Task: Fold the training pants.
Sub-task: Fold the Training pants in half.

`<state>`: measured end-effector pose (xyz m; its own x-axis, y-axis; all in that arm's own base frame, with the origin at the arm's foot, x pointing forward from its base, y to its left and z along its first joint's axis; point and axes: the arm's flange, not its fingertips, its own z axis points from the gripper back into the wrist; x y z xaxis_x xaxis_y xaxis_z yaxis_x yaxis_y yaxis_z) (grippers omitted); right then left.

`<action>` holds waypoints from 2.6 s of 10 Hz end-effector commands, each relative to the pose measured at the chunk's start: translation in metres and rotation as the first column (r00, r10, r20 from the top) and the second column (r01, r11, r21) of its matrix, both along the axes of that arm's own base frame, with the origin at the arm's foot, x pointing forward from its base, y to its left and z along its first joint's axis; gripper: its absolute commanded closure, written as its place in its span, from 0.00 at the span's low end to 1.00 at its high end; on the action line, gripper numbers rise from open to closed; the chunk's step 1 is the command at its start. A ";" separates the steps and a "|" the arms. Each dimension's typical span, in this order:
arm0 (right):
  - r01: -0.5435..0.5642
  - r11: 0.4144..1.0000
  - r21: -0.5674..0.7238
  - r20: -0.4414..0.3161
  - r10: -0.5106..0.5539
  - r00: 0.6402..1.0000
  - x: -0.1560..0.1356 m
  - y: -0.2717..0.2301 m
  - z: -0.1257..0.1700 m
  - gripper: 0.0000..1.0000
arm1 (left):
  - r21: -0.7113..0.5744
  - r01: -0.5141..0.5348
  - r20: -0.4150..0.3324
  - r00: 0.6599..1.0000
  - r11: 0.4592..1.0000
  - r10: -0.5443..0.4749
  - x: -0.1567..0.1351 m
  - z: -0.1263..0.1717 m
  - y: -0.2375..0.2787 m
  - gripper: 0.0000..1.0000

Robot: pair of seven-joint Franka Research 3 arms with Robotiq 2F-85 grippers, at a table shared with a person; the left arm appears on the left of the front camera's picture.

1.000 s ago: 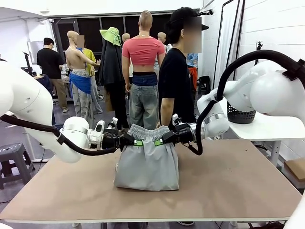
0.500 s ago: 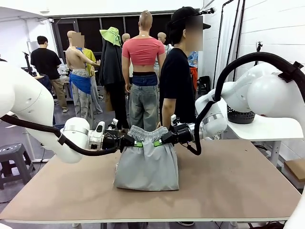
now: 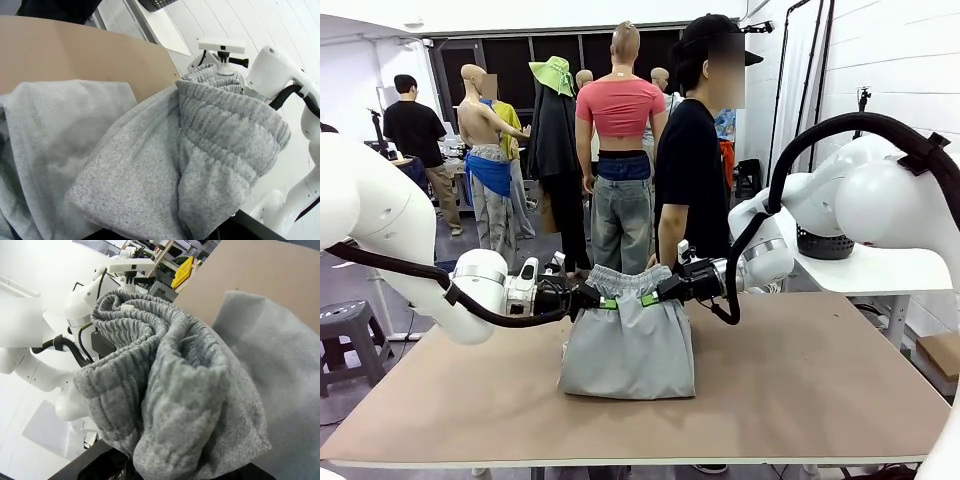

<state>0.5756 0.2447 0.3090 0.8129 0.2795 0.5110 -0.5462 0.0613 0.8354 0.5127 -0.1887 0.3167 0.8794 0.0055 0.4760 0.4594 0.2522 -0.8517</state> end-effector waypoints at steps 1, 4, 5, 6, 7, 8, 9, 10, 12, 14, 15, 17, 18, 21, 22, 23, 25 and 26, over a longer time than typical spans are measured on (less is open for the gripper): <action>0.055 0.998 -0.018 -0.015 -0.055 0.998 0.024 -0.001 -0.002 1.00 | -0.012 -0.042 -0.023 0.999 0.999 0.042 0.017 -0.005 0.007 1.00; 0.109 0.992 -0.063 -0.039 -0.112 0.993 0.037 -0.005 -0.013 1.00 | -0.007 -0.064 -0.057 0.996 0.998 0.063 0.028 -0.015 0.011 1.00; 0.120 0.990 -0.069 -0.053 -0.124 0.991 0.041 -0.008 -0.017 1.00 | -0.007 -0.075 -0.074 0.995 0.997 0.074 0.032 -0.018 0.016 1.00; 0.125 0.990 -0.068 -0.060 -0.129 0.990 0.044 -0.010 -0.019 1.00 | -0.003 -0.088 -0.091 0.992 0.996 0.088 0.036 -0.021 0.019 1.00; 0.128 0.989 -0.069 -0.073 -0.133 0.988 0.043 -0.013 -0.021 1.00 | 0.002 -0.100 -0.116 0.988 0.995 0.099 0.037 -0.027 0.019 1.00; 0.129 0.989 -0.066 -0.084 -0.134 0.987 0.048 -0.015 -0.024 1.00 | 0.011 -0.115 -0.134 0.984 0.993 0.116 0.040 -0.032 0.021 1.00; 0.131 0.989 -0.068 -0.092 -0.137 0.986 0.051 -0.016 -0.027 1.00 | 0.017 -0.126 -0.145 0.981 0.992 0.128 0.043 -0.037 0.022 1.00; 0.133 0.989 -0.067 -0.104 -0.140 0.985 0.055 -0.018 -0.031 1.00 | 0.023 -0.132 -0.157 0.978 0.991 0.134 0.047 -0.042 0.023 1.00; 0.145 0.987 -0.063 -0.120 -0.152 0.981 0.057 -0.024 -0.038 1.00 | 0.025 -0.125 -0.190 0.973 0.992 0.128 0.051 -0.055 0.021 1.00; 0.161 0.985 -0.066 -0.128 -0.169 0.977 0.061 -0.028 -0.042 1.00 | 0.032 -0.132 -0.202 0.970 0.991 0.136 0.056 -0.062 0.021 1.00; 0.169 0.983 -0.067 -0.130 -0.176 0.976 0.061 -0.031 -0.042 1.00 | 0.036 -0.138 -0.204 0.969 0.990 0.142 0.058 -0.064 0.022 1.00; 0.176 0.982 -0.072 -0.144 -0.185 0.972 0.063 -0.033 -0.047 1.00 | 0.042 -0.151 -0.218 0.963 0.988 0.157 0.059 -0.067 0.026 1.00; 0.174 0.982 -0.076 -0.149 -0.184 0.972 0.064 -0.033 -0.048 1.00 | 0.043 -0.154 -0.223 0.962 0.987 0.160 0.059 -0.068 0.027 1.00; 0.177 0.979 -0.096 -0.163 -0.191 0.968 0.068 -0.031 -0.055 1.00 | 0.065 -0.191 -0.233 0.952 0.979 0.201 0.064 -0.069 0.029 1.00; 0.180 0.979 -0.100 -0.172 -0.195 0.966 0.069 -0.031 -0.057 1.00 | 0.066 -0.197 -0.230 0.951 0.978 0.207 0.068 -0.071 0.029 1.00; 0.187 0.976 -0.110 -0.180 -0.205 0.962 0.070 -0.032 -0.060 1.00 | 0.072 -0.200 -0.236 0.948 0.977 0.212 0.071 -0.073 0.028 1.00; 0.195 0.972 -0.129 -0.204 -0.218 0.954 0.072 -0.031 -0.065 1.00 | 0.085 -0.194 -0.262 0.942 0.977 0.210 0.078 -0.078 0.026 1.00; 0.199 0.970 -0.140 -0.216 -0.226 0.950 0.072 -0.030 -0.066 1.00 | 0.093 -0.191 -0.279 0.937 0.977 0.209 0.078 -0.080 0.024 1.00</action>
<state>0.6308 0.2379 0.2415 0.9377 0.1686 0.3039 -0.3344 0.1995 0.9211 0.5793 -0.1904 0.2419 0.9626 0.1298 0.2378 0.1890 0.3067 -0.9328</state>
